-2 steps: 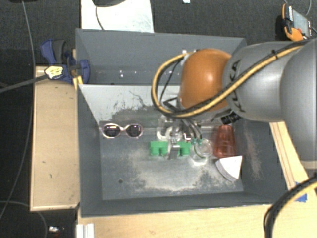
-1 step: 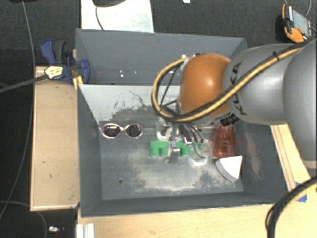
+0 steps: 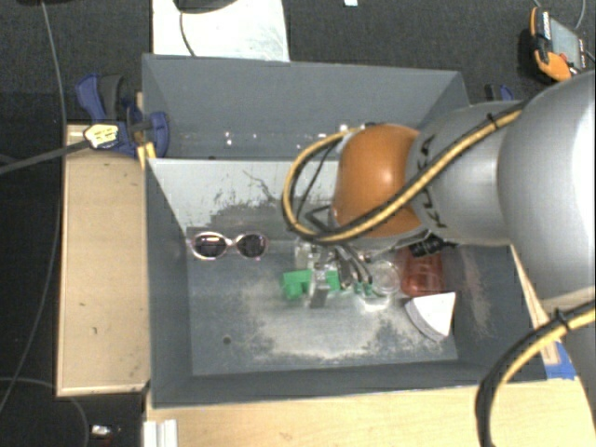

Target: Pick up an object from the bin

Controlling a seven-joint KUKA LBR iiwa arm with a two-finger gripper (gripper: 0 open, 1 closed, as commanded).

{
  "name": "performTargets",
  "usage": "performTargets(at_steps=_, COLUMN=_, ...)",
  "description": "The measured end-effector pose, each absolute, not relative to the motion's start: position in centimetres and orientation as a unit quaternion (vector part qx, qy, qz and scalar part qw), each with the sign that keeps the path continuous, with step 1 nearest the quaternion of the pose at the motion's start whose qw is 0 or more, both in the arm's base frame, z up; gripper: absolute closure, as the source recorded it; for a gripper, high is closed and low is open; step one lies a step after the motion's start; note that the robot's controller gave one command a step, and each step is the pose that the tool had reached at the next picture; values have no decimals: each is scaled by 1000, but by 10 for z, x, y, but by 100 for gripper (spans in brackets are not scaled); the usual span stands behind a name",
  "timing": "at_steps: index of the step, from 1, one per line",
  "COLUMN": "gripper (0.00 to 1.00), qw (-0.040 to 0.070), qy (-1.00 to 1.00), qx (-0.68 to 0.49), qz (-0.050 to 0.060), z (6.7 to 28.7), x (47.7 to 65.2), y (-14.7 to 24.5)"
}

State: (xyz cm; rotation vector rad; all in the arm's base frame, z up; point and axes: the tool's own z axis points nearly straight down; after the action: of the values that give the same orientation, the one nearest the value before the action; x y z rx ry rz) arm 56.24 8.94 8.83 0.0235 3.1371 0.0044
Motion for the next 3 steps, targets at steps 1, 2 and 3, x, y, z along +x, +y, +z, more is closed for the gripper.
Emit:
performTargets(at_steps=1, gripper=100, qw=2, qy=1000, qx=8, qz=2, z=88, x=562, y=89)
performTargets(at_steps=2, gripper=100, qw=4, qy=1000, qx=12, qz=2, z=91, x=551, y=93)
performTargets(at_steps=3, gripper=100, qw=7, qy=1000, qx=3, qz=2, z=83, x=558, y=97)
